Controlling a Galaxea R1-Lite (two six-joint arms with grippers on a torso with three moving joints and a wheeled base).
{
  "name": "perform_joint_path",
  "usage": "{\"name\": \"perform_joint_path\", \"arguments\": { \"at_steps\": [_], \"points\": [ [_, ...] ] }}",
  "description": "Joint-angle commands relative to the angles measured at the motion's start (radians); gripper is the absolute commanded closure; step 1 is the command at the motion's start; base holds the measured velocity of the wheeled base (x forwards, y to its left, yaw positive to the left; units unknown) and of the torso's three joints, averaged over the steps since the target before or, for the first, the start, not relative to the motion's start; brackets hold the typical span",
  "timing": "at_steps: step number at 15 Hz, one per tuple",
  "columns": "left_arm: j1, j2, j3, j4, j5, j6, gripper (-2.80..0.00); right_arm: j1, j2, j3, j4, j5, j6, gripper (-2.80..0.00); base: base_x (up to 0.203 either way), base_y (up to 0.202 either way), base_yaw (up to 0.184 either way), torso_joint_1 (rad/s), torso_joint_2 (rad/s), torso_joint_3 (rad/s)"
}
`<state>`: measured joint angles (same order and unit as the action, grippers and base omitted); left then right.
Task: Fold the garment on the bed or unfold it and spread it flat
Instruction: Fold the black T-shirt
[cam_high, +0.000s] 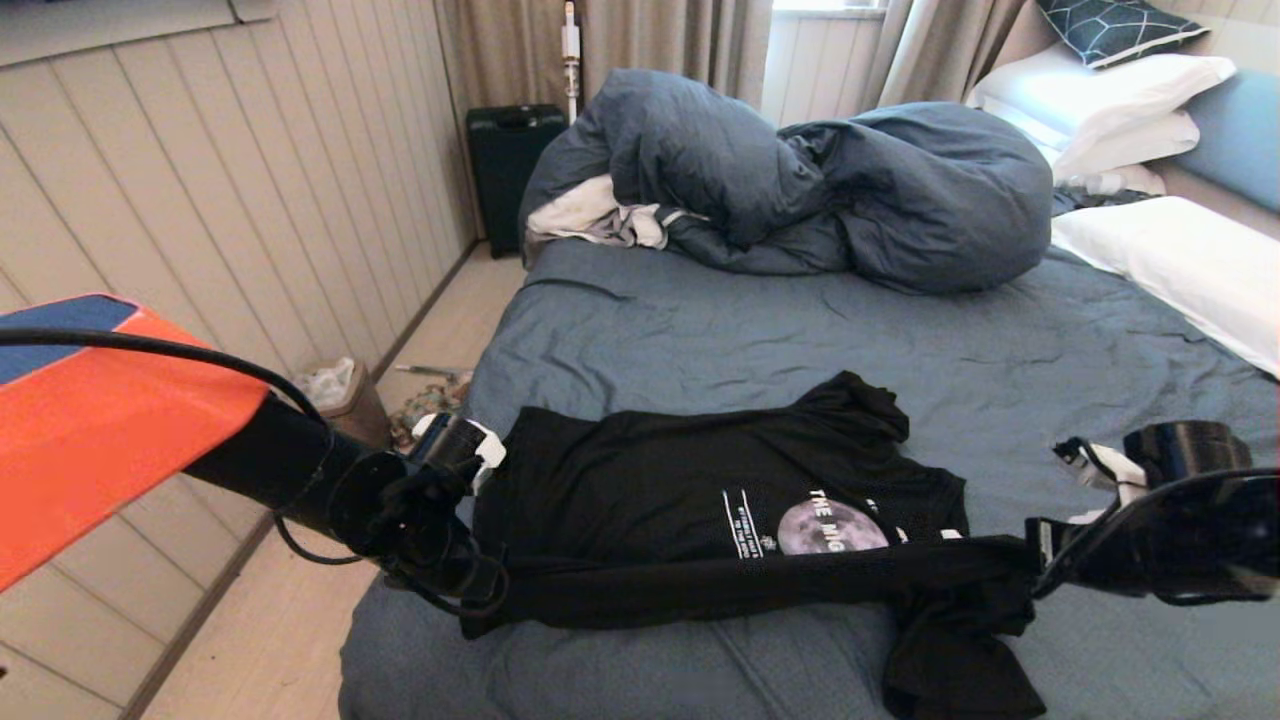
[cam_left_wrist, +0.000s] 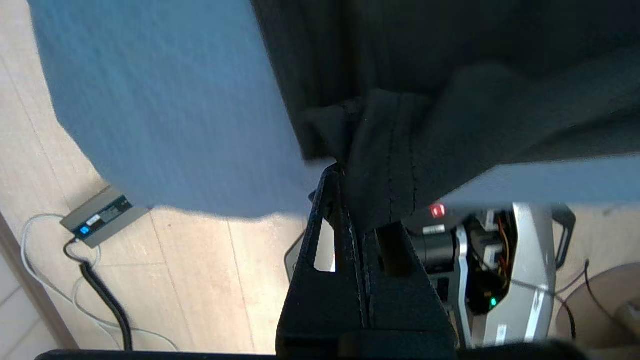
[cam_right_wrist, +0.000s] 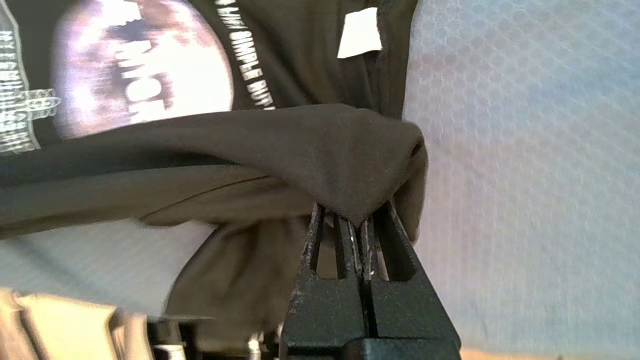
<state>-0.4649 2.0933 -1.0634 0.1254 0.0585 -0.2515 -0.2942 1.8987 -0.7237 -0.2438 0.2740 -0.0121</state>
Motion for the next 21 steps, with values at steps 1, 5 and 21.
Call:
{"name": "perform_joint_path", "arguments": {
  "at_steps": [1, 5, 21],
  "points": [
    [0.028, 0.081, -0.051, 0.009, 0.001, 0.001, 0.00, 0.028, 0.098, -0.035, -0.003, -0.039, 0.000, 0.00, 0.000, 0.000, 0.000, 0.000, 0.00, 0.000],
    [0.055, 0.139, -0.135, 0.029, -0.005, 0.018, 0.00, 0.067, 0.142, -0.111, -0.007, -0.092, 0.017, 0.00, 0.000, 0.000, 0.000, 0.000, 0.00, 0.000],
    [0.084, -0.036, 0.046, 0.105, -0.079, 0.061, 0.00, 0.073, -0.098, 0.150, 0.017, -0.139, -0.015, 0.00, 0.000, 0.000, 0.000, 0.000, 0.00, 0.000]
  ]
}}
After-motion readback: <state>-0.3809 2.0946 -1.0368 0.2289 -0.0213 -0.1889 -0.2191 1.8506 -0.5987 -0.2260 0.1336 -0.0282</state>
